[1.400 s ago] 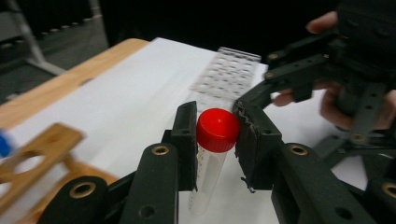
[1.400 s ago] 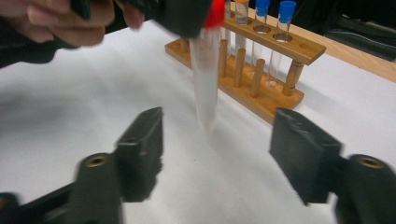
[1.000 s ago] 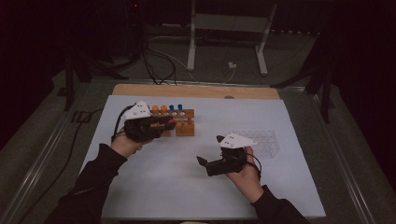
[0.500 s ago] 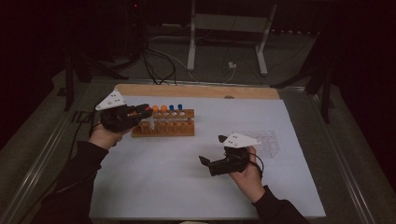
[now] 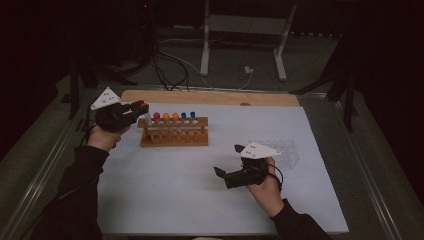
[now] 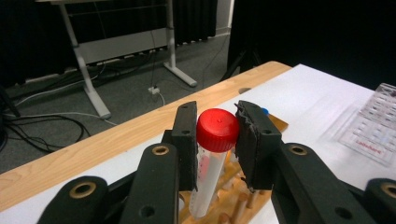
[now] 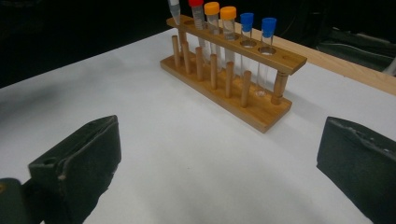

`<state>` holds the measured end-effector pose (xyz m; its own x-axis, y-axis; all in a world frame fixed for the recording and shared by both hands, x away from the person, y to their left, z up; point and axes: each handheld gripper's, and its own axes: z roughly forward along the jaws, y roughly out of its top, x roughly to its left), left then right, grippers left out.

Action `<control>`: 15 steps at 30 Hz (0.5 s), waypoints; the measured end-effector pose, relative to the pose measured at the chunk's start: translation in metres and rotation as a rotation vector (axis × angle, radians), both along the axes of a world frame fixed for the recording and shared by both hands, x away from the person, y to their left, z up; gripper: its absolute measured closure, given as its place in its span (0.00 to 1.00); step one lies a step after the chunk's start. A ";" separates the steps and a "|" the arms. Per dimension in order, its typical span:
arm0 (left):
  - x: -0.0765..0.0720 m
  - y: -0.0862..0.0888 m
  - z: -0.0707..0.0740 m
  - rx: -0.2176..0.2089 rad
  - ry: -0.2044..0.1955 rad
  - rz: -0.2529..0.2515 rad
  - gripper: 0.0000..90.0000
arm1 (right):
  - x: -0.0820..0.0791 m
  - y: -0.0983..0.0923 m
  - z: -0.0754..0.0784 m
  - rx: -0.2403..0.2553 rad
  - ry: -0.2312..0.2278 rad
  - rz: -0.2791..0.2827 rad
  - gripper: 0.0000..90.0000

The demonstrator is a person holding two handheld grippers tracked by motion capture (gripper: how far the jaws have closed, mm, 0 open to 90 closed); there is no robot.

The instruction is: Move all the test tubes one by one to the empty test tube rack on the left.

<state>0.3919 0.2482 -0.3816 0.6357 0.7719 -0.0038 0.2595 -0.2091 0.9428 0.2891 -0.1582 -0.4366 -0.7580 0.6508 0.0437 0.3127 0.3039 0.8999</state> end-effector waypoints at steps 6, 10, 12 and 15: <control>0.010 0.004 -0.001 -0.019 -0.017 0.044 0.79 | 0.000 -0.001 0.000 -0.003 0.003 0.005 0.00; 0.015 0.004 -0.009 -0.023 -0.009 0.065 0.79 | 0.000 -0.001 -0.001 -0.006 0.007 0.007 0.00; 0.018 0.004 -0.014 -0.024 0.004 0.070 0.79 | 0.000 -0.001 -0.001 -0.004 0.010 0.009 0.00; 0.021 0.002 -0.024 -0.016 0.019 0.078 0.79 | 0.000 -0.001 -0.001 -0.002 0.010 0.009 0.00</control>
